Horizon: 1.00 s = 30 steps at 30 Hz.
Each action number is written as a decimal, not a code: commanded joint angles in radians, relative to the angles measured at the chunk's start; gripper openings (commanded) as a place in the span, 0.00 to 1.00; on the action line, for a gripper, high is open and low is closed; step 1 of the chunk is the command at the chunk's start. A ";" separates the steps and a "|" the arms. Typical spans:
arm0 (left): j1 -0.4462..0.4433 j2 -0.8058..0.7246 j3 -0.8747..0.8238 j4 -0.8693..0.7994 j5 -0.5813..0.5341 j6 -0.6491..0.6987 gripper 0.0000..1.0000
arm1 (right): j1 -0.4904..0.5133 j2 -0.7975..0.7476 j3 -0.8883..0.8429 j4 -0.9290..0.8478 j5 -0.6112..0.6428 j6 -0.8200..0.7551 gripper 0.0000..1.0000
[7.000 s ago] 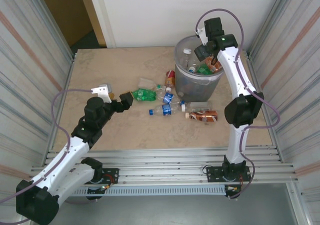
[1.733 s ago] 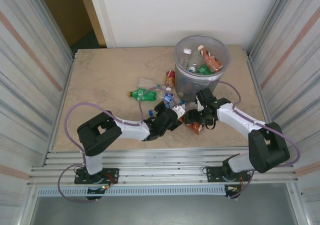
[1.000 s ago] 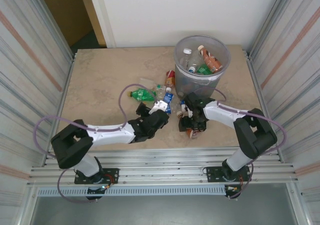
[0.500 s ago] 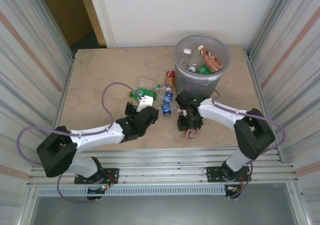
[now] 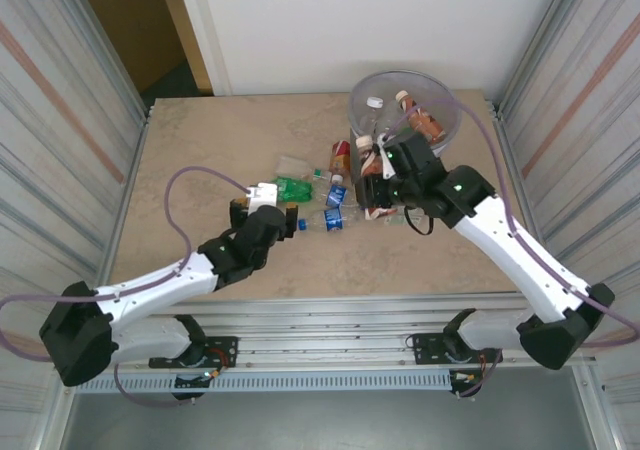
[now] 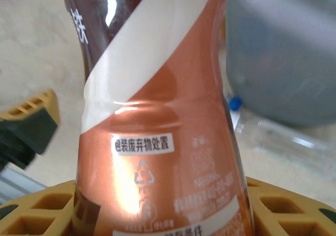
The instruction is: Put the plastic bottles in the bin
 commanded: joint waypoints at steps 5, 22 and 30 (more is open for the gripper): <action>0.045 -0.073 -0.030 0.019 0.073 -0.019 0.99 | -0.155 -0.013 0.121 0.149 0.025 -0.062 0.43; 0.067 -0.080 -0.041 0.009 0.122 -0.040 0.99 | -0.442 0.425 0.430 0.218 -0.262 0.009 0.43; 0.073 -0.081 -0.044 -0.003 0.127 -0.040 0.99 | -0.402 0.589 0.565 0.161 -0.297 0.003 0.45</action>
